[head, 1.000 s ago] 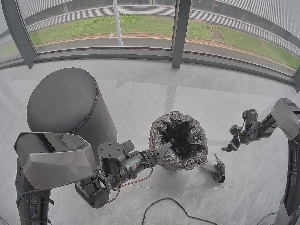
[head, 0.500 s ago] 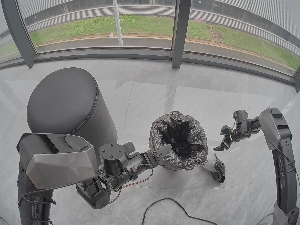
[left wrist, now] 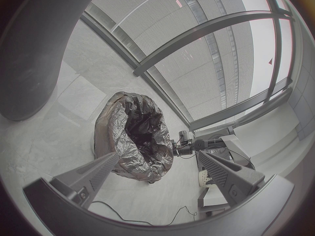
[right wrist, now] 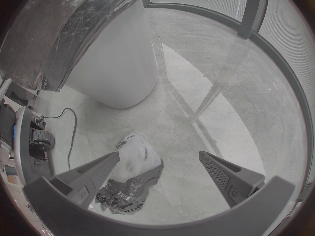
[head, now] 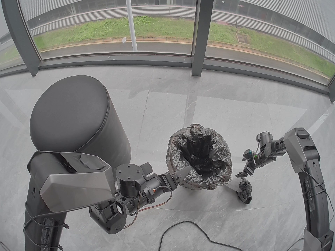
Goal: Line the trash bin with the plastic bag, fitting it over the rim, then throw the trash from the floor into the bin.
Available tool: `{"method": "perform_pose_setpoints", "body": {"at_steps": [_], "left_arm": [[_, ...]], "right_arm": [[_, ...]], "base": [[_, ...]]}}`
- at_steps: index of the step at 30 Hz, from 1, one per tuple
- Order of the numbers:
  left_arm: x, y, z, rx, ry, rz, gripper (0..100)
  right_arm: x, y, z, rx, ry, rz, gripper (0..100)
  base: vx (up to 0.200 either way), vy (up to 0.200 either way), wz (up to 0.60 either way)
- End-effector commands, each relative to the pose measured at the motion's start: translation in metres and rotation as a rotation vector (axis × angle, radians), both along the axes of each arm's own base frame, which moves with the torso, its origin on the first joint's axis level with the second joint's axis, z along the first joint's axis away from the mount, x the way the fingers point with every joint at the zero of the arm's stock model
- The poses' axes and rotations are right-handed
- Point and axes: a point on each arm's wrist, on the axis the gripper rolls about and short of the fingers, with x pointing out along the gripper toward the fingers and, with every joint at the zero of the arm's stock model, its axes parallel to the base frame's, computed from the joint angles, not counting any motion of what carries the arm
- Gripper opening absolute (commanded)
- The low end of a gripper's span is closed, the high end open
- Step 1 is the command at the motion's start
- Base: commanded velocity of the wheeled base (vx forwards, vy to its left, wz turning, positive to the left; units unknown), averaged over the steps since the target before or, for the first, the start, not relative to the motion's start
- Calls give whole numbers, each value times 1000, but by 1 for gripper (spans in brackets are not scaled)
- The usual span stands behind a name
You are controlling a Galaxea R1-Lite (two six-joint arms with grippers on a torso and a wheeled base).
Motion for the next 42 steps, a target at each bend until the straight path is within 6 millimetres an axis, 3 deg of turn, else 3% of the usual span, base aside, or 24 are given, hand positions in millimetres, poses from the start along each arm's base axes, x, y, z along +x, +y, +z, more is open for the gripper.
{"method": "perform_pose_setpoints", "body": {"at_steps": [1,5,16,22,23,26,30,36,38,41,42], "left_arm": [[1,0,-8,11,14,1,100],[1,-1,-9,13,17,1,100],[2,2,-12,18,25,15,100],[3,3,-12,18,25,17,100],[3,2,-12,17,24,17,100],[3,2,-11,15,19,18,100],[15,-3,-1,-17,-36,68,100],[34,-12,27,-88,-157,112,100],[35,-12,42,-92,-209,112,100],[34,-11,56,-87,-257,108,100],[34,-9,61,-89,-274,112,100]], "right_arm": [[-2,-1,-2,17,58,10,100],[-7,0,-14,24,100,39,100],[-46,6,-120,38,349,91,100],[-38,1,-119,20,272,66,100],[-38,-1,-119,14,271,57,0],[-38,-4,-119,20,271,50,0],[-41,-23,-119,44,277,5,0],[-52,-65,-119,186,394,-261,0],[-31,-88,-61,231,251,-323,0],[-16,-107,12,286,107,-401,0],[-12,-109,51,302,39,-426,0]], "base": [[0,0,0],[0,0,0],[0,0,0],[0,0,0],[0,0,0],[0,0,0],[0,0,0],[0,0,0],[0,0,0],[0,0,0],[0,0,0]]}}
